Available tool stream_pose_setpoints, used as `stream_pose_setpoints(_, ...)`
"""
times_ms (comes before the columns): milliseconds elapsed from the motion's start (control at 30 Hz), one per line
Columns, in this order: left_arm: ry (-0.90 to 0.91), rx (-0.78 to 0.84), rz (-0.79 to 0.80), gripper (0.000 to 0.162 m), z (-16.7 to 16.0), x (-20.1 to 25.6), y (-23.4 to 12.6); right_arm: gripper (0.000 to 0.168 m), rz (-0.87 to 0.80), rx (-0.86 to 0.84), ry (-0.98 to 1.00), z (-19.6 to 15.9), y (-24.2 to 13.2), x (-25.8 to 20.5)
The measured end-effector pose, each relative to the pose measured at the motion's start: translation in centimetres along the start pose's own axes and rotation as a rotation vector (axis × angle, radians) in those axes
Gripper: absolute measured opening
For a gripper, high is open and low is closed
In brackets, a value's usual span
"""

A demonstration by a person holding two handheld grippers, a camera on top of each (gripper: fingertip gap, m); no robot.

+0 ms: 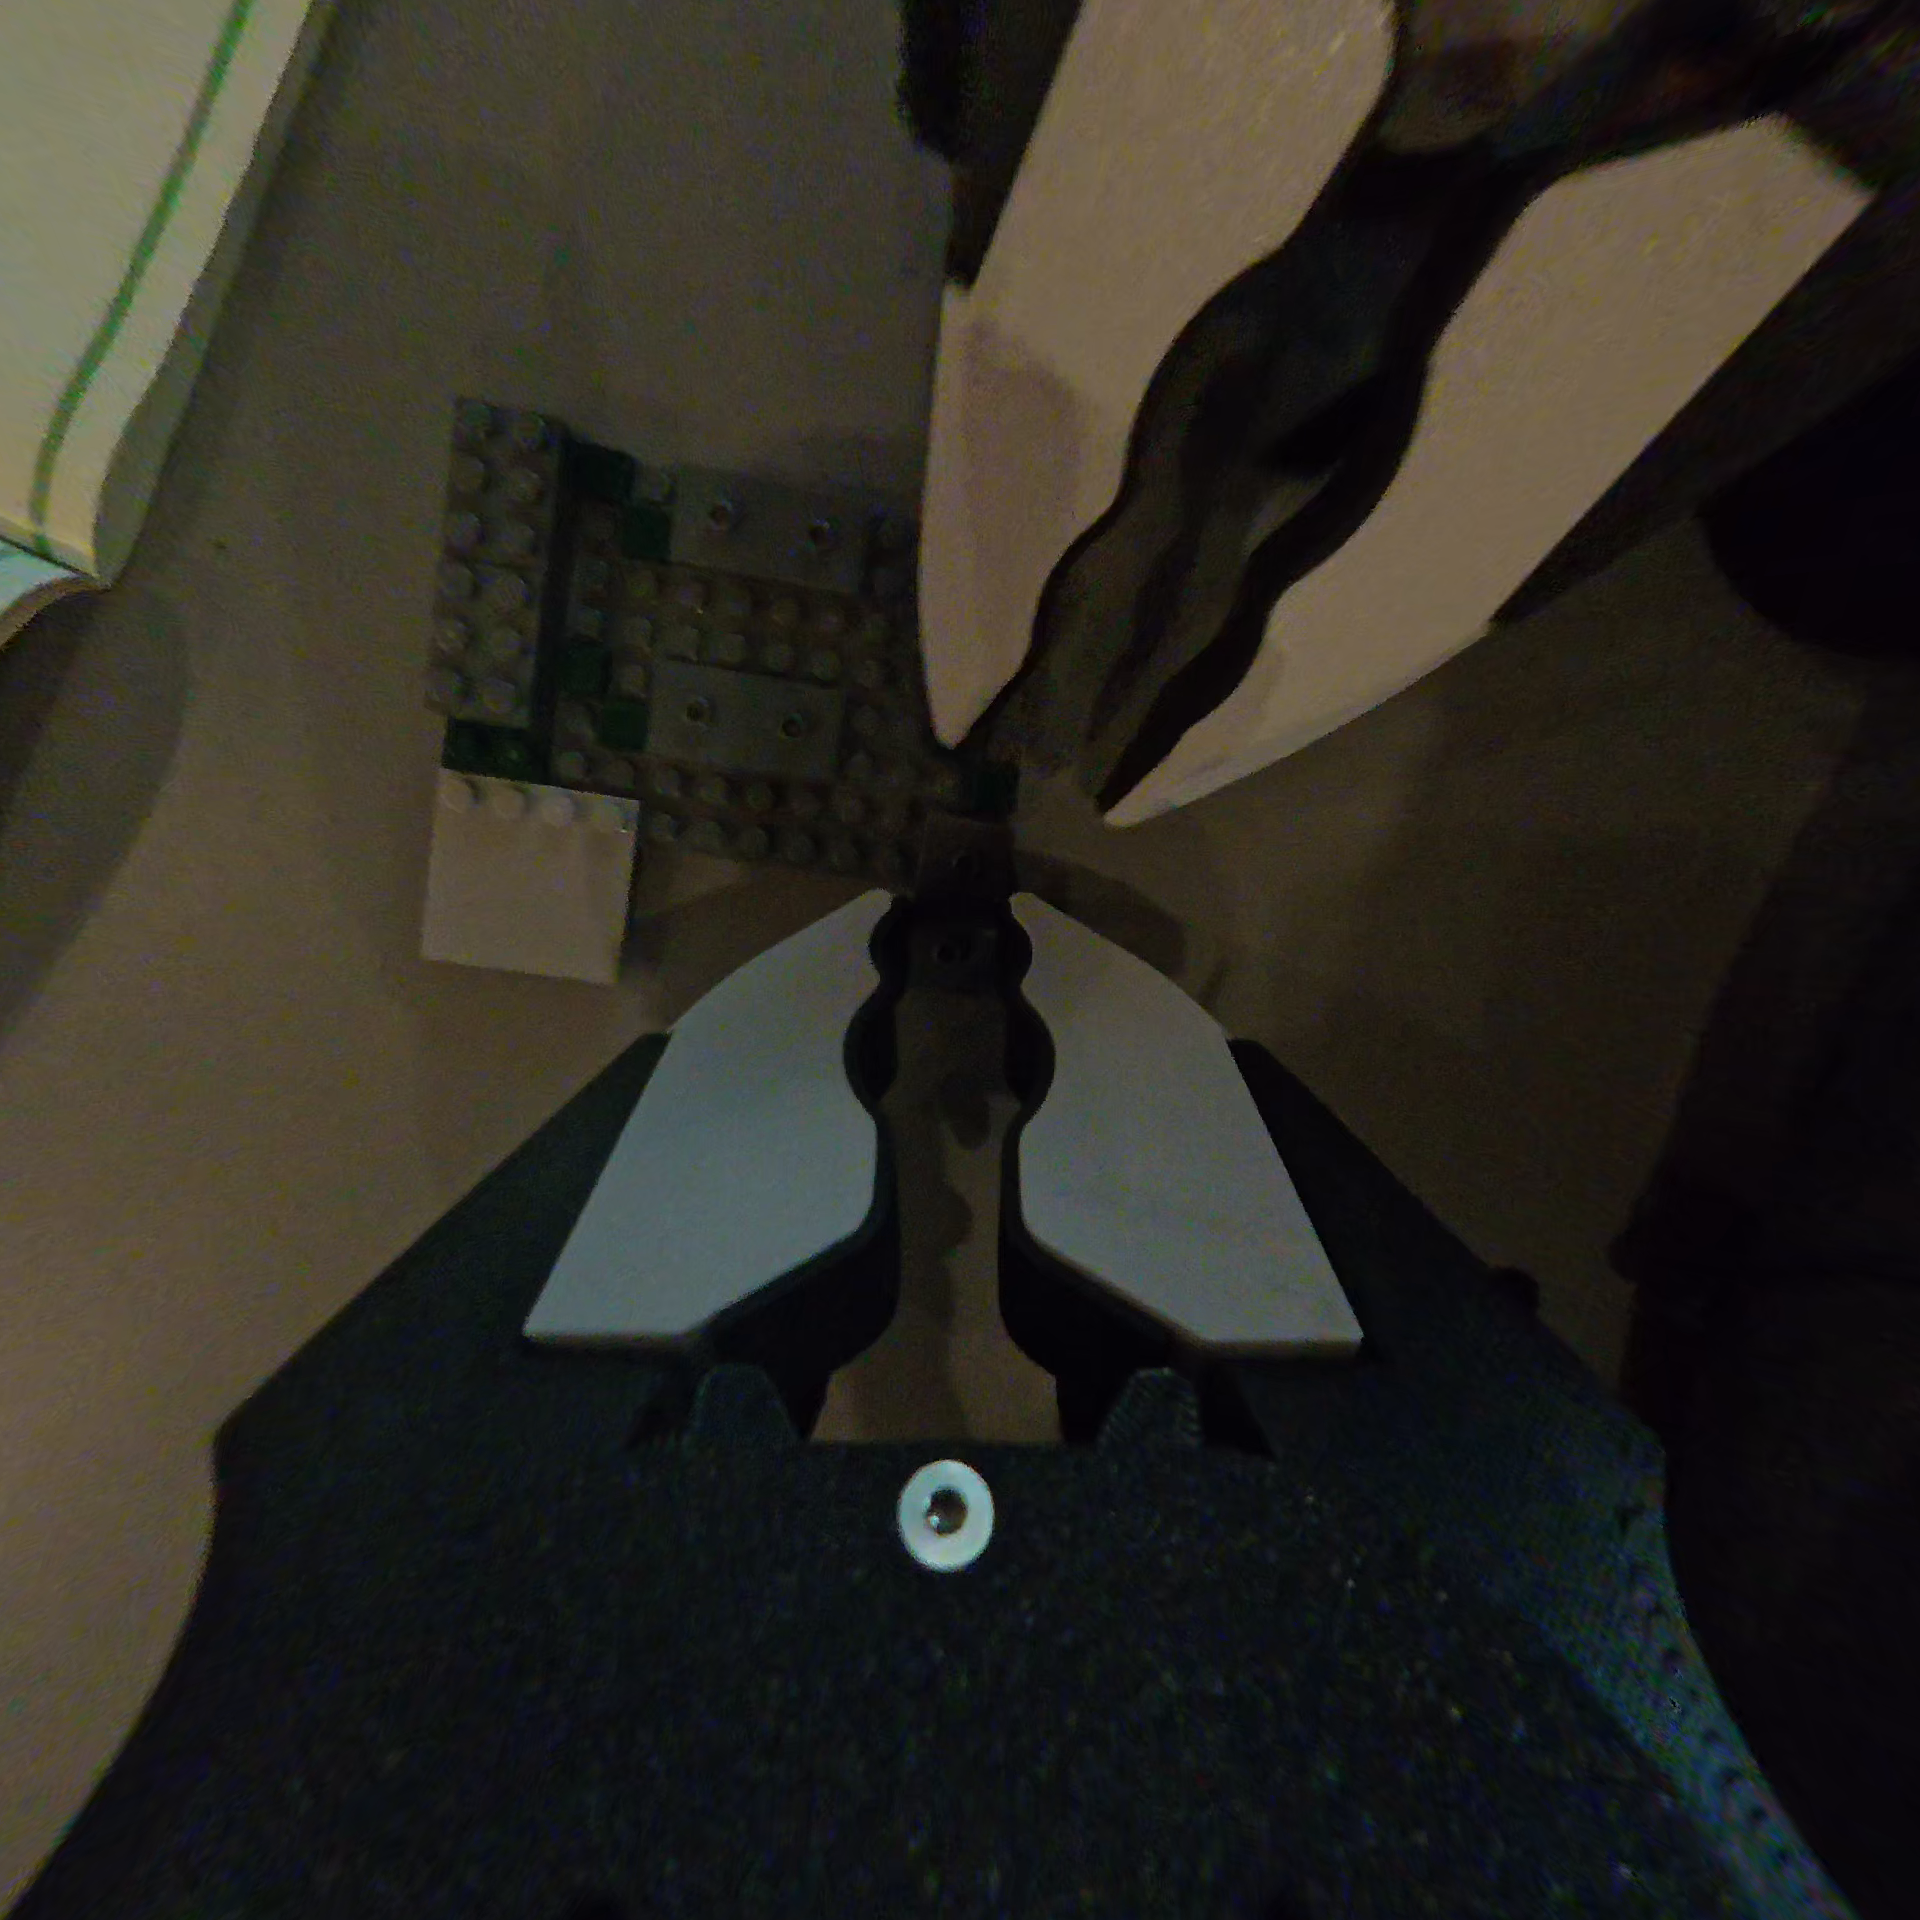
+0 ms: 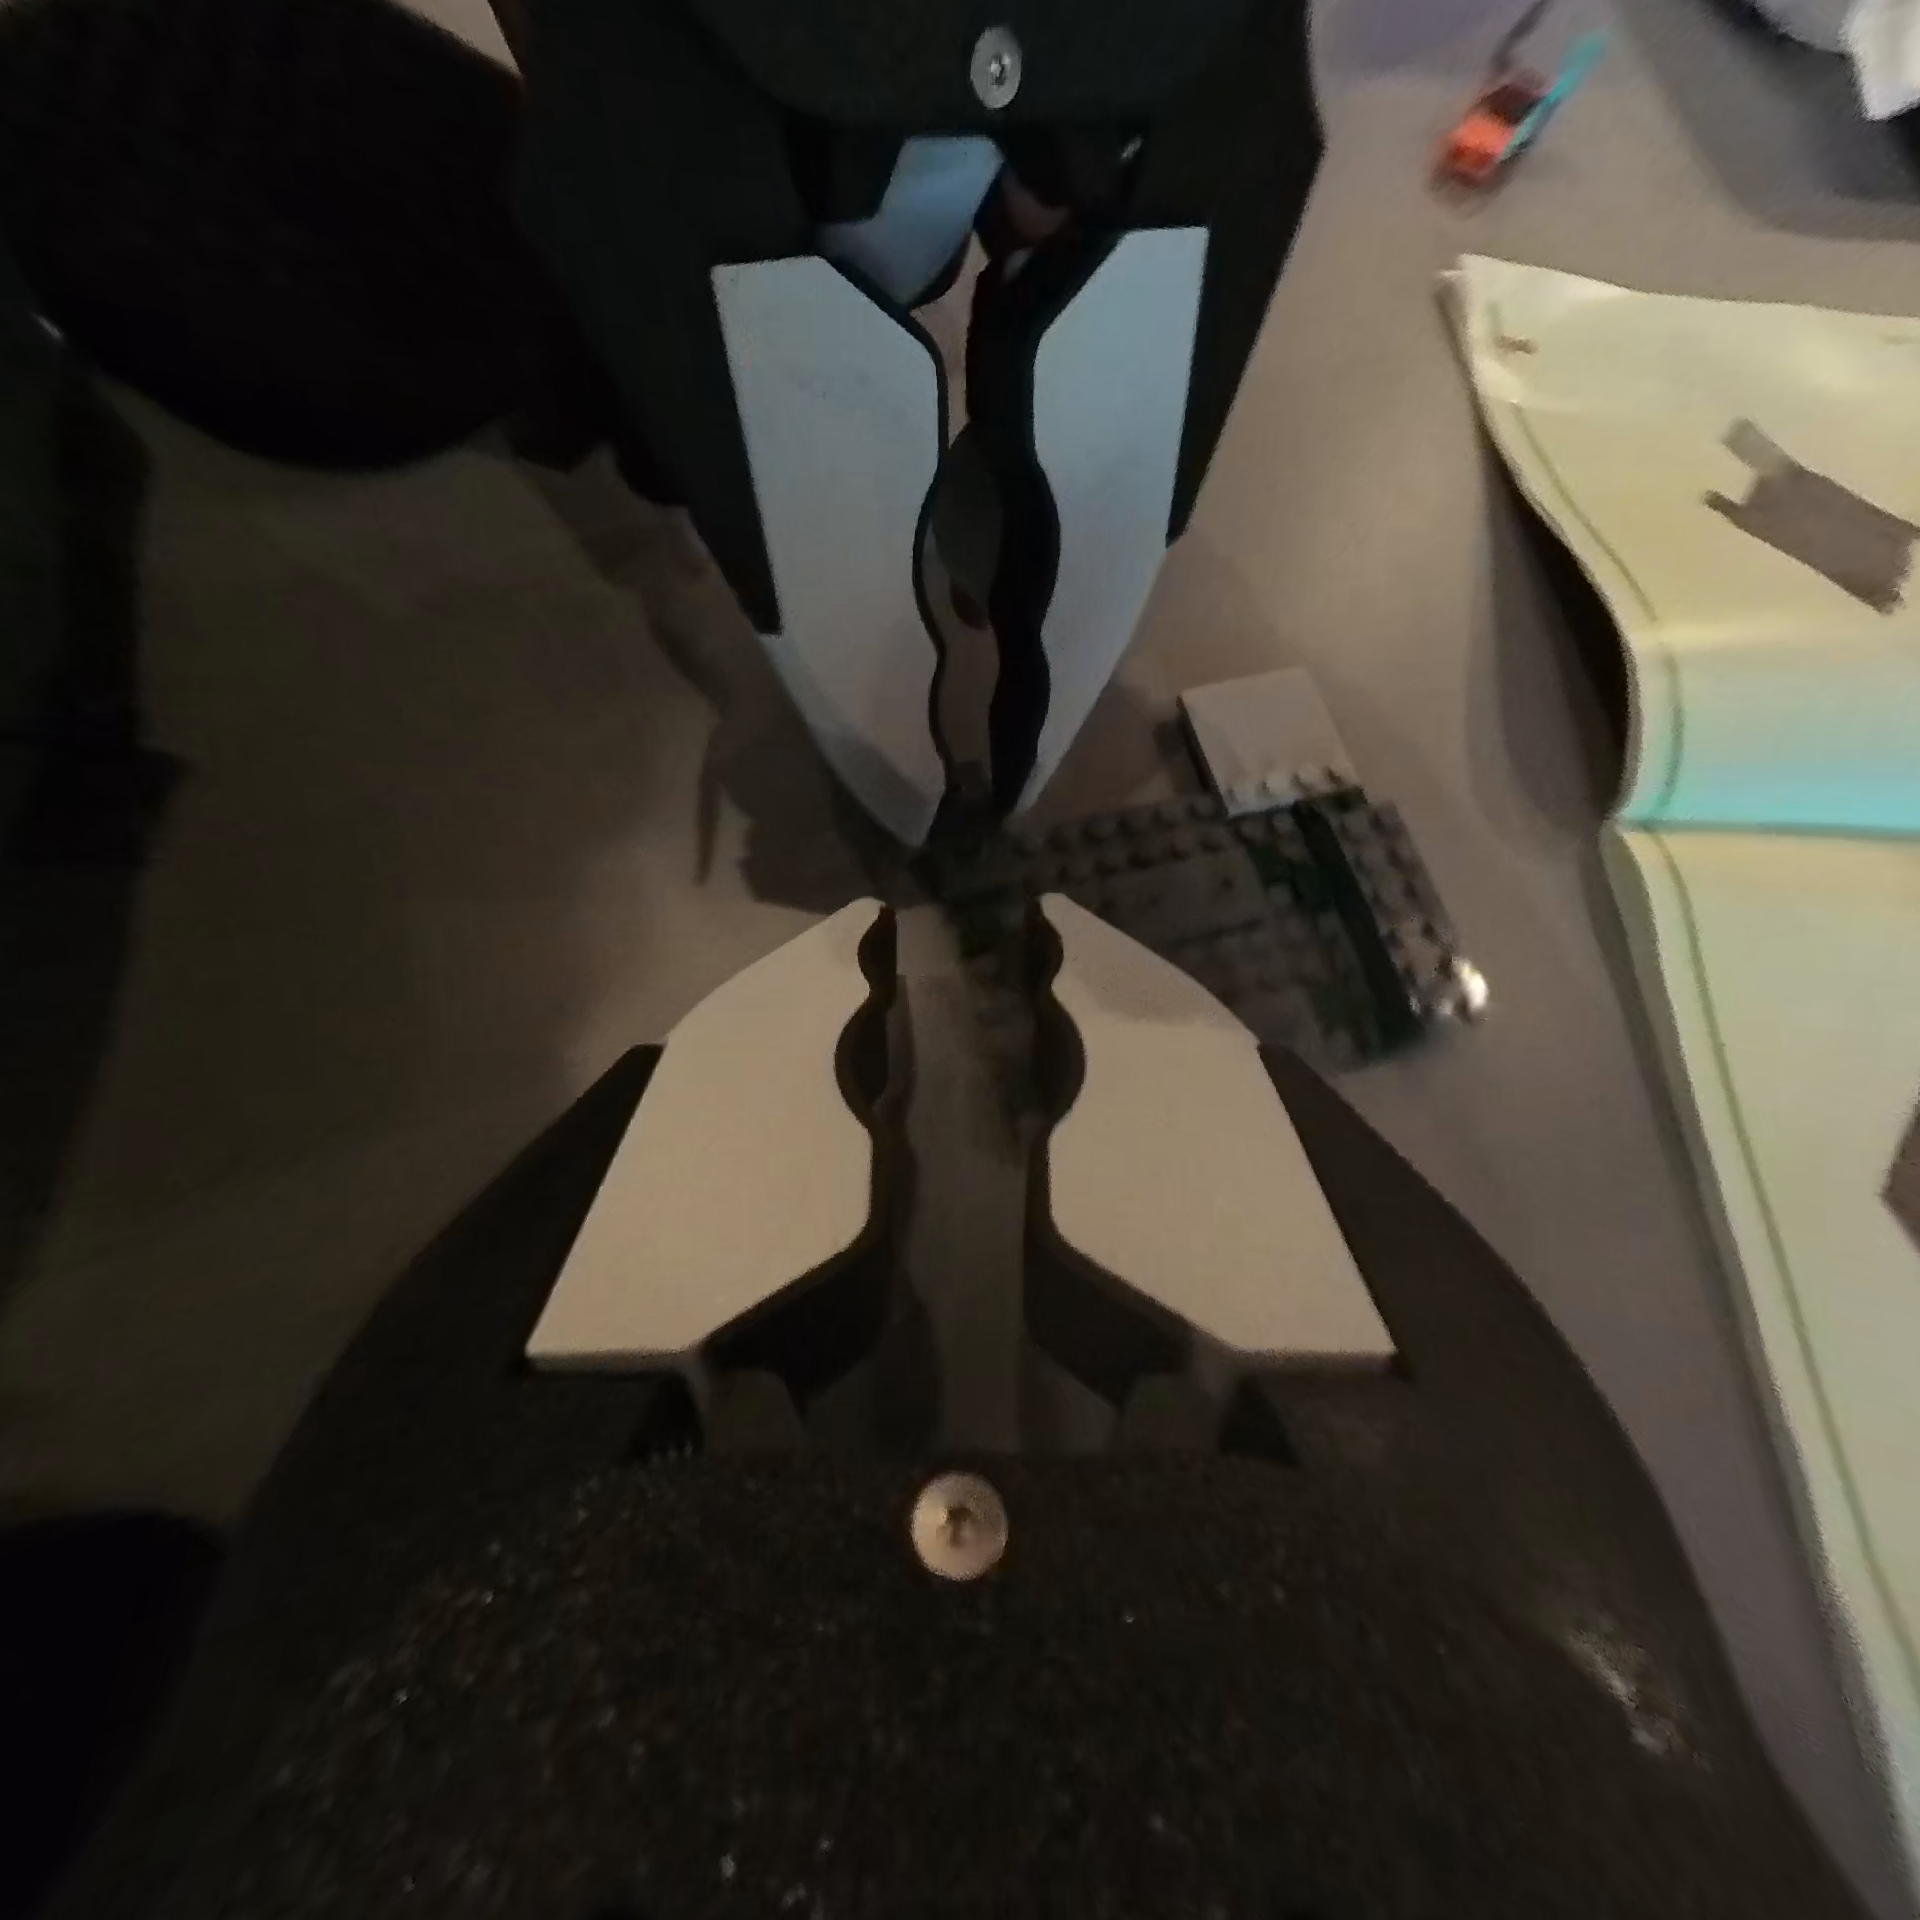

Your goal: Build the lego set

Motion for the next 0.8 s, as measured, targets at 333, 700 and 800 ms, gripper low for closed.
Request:
stream_pose_setpoints(333,-0.003,-0.018,-0.024,0.016,0.25,0.03,0.1,0.014,0.066,-0.005,-0.052,0.49,0.8,0.51)
stream_pose_setpoints(700,0.013,-0.005,-0.032,0.016,0.53,0.27,0.05,0.008,0.048,-0.065,-0.095,0.04,1.04,0.62)
stream_pose_setpoints(800,0.016,-0.002,-0.03,0.016,0.57,0.26,0.02,0.007,0.051,-0.095,-0.126,0.15,1.13,0.42)
Point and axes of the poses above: each gripper's, where its closed fingertips meet, y out along the fingers, z out of its top, x = y × z across the jaws, the point moved 5 cm from there along -y, back along the fingers, and after that the axes turned 6 degrees about z, right-handed, at the moved point
